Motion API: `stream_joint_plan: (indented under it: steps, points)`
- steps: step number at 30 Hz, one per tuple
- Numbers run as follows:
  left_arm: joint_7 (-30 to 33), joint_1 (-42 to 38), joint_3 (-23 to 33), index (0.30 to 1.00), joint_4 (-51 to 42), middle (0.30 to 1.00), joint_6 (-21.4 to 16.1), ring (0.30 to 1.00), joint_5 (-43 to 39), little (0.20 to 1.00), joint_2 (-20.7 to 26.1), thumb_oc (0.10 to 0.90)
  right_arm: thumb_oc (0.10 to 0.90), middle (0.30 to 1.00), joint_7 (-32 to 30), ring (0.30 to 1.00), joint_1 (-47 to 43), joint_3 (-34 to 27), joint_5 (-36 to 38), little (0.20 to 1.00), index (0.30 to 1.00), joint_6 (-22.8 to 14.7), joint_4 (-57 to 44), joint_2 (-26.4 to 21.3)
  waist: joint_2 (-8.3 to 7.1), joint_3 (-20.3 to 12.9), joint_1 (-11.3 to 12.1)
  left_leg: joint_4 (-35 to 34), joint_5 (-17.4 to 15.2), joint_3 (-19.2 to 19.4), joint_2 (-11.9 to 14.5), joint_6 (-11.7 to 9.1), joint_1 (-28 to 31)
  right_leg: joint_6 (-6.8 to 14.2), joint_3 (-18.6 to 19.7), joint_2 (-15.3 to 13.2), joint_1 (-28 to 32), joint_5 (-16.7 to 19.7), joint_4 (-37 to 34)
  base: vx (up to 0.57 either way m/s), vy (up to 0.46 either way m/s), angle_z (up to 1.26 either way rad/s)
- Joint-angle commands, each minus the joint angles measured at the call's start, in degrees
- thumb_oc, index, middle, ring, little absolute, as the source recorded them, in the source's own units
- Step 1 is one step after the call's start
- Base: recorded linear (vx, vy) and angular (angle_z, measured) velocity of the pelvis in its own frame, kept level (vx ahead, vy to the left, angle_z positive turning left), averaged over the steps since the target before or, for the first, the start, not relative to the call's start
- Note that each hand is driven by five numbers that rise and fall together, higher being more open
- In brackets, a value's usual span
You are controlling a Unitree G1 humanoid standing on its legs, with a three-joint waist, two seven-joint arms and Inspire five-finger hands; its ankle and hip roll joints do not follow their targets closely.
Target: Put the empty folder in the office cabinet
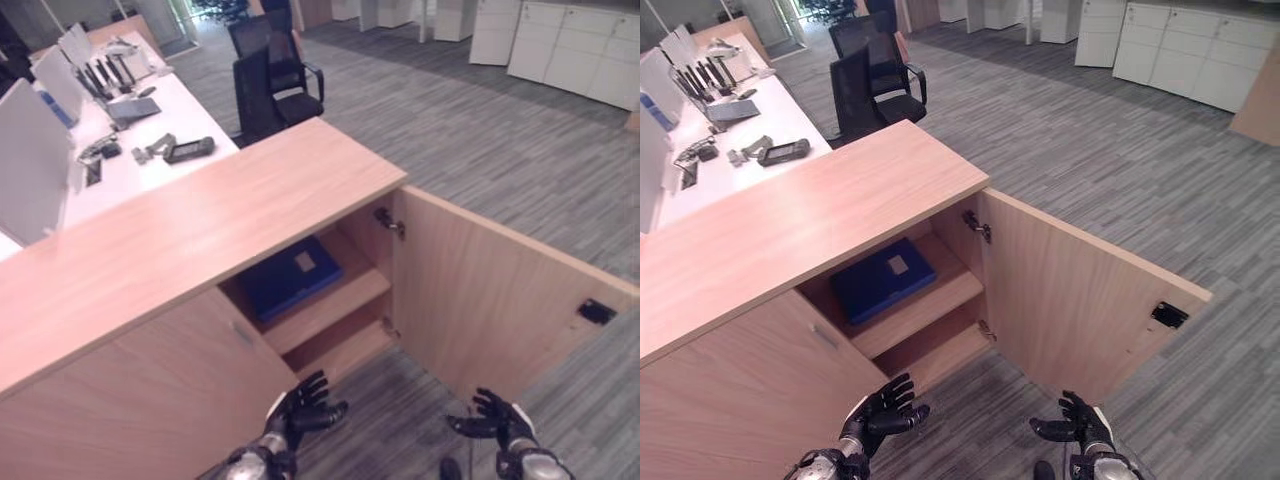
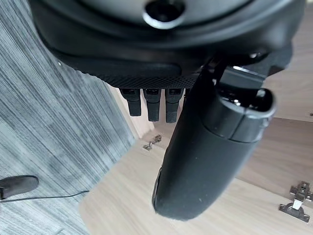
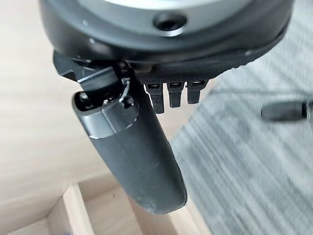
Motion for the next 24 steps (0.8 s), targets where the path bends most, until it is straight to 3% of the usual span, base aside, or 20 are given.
stream_joint_plan:
  steps: [1, 2, 4, 8, 9, 11, 12, 16, 22, 24]
  points:
    - [0.0, -4.1, 2.4, 0.900, -1.4, 0.900, -3.9, 0.900, -0.7, 0.900, 5.2, 0.800, 0.800, 0.900, 1.3, 0.900, -4.3, 0.7, -0.6, 0.900, 0.900, -4.3, -3.2, 2.8, -2.23, 0.2, -0.1, 4.8, 1.9, -1.6, 2.7, -3.6, -0.2, 0.3, 0.5, -0.3, 4.0, -8.0, 1.6, 0.05, -0.251, 0.00]
    - [0.3, -4.4, 2.3, 0.900, -1.0, 0.900, -3.7, 0.900, -0.9, 0.900, 5.0, 0.800, 0.800, 0.900, 1.0, 0.900, -4.5, 0.6, -0.1, 0.900, 0.900, -4.5, -3.4, 2.7, -1.98, 0.6, -0.1, 6.1, 4.8, -2.2, 3.4, -3.8, -0.7, 0.1, 0.2, 0.3, 4.5, -8.2, 1.5, 0.05, -0.226, -0.02]
    - [0.5, -4.7, 2.4, 0.900, -0.7, 0.900, -3.6, 0.900, -1.3, 0.900, 4.4, 0.800, 0.800, 0.900, 0.7, 0.900, -4.5, 0.0, 1.1, 0.900, 0.900, -4.5, -3.5, 2.3, -2.27, 1.0, -1.0, 8.2, 6.7, -0.9, 3.8, -3.5, -1.4, -1.3, -0.2, 1.3, 5.3, -8.9, 1.2, 0.07, -0.239, -0.01]
    - [1.0, -5.0, 2.4, 0.900, 0.0, 0.900, -3.6, 0.900, -1.4, 0.900, 4.0, 0.800, 0.800, 0.900, 0.0, 0.900, -5.1, -0.2, 1.7, 0.900, 0.900, -4.5, -2.7, 2.0, -2.75, 1.3, -0.7, 9.7, 4.5, -2.8, 1.2, -2.2, -2.4, -1.8, 0.7, 1.7, 5.0, -9.3, 1.4, 0.06, -0.168, -0.16]
    - [1.3, -4.9, 1.9, 0.900, 0.3, 0.900, -3.8, 0.900, -1.4, 0.900, 3.6, 0.800, 0.800, 0.900, -0.6, 0.900, -5.8, -0.4, 1.6, 0.900, 0.900, -4.4, -0.6, 1.9, -3.67, 1.1, 0.5, 10.1, -2.1, -8.8, -5.0, 0.3, -4.0, -2.5, 2.1, 1.9, 4.7, -9.5, 1.3, 0.10, -0.230, -0.39]
    - [1.5, -5.2, 1.6, 0.900, 0.9, 0.900, -3.9, 0.900, -1.6, 0.900, 3.5, 0.800, 0.800, 0.900, -1.2, 0.900, -6.6, -1.0, 2.4, 0.900, 0.900, -4.5, 2.2, 2.2, -4.70, 1.3, 1.5, 11.1, -7.1, -12.2, -10.7, 1.6, -6.7, -3.0, 3.5, 2.3, 4.7, -9.6, 1.4, 0.10, -0.223, -0.55]
    - [1.5, -5.3, 1.6, 0.900, 1.2, 0.900, -3.9, 0.900, -1.6, 0.900, 3.4, 0.800, 0.800, 0.900, -1.5, 0.900, -7.1, -1.4, 2.8, 0.900, 0.900, -4.5, 4.3, 2.3, -4.73, 1.6, 1.6, 11.0, -7.8, -12.9, -12.0, 1.8, -7.6, -3.1, 4.3, 2.8, 4.5, -9.6, 1.6, 0.06, -0.090, -1.17]
    - [0.2, -3.0, 2.8, 0.900, 2.7, 0.900, -3.7, 0.900, -1.6, 0.900, 4.0, 0.800, 0.800, 0.900, -1.9, 0.900, -7.0, -4.3, 3.1, 0.900, 0.900, -4.7, 13.6, 1.5, -3.71, 1.4, 1.1, 7.3, -8.0, -10.9, -11.3, 2.5, -3.7, -3.4, 5.6, 4.6, 5.2, -9.6, 1.5, 0.04, -0.008, -0.49]
    - [-0.3, -2.2, 3.5, 0.900, 4.2, 0.900, -3.5, 0.900, -1.3, 0.900, 4.4, 0.800, 0.800, 0.900, -2.1, 0.900, -7.0, -8.4, 5.1, 0.900, 0.900, -4.3, 19.6, -0.5, -3.65, 0.8, 0.5, 3.8, -7.2, -9.6, -11.3, 2.7, -1.2, -3.4, 6.1, 4.8, 5.1, -8.7, 1.7, 0.02, 0.019, -0.20]
    - [-0.9, -2.0, 3.5, 0.900, 3.9, 0.900, -3.5, 0.900, -1.5, 0.900, 4.8, 0.800, 0.800, 0.900, -2.5, 0.900, -7.7, -11.4, 6.5, 0.900, 0.900, -4.4, 22.3, -3.3, -3.67, 0.3, 0.3, 2.3, -7.1, -8.6, -11.3, 2.9, 0.0, -3.0, 6.0, 4.6, 5.5, -8.5, 1.5, 0.02, 0.032, -0.15]
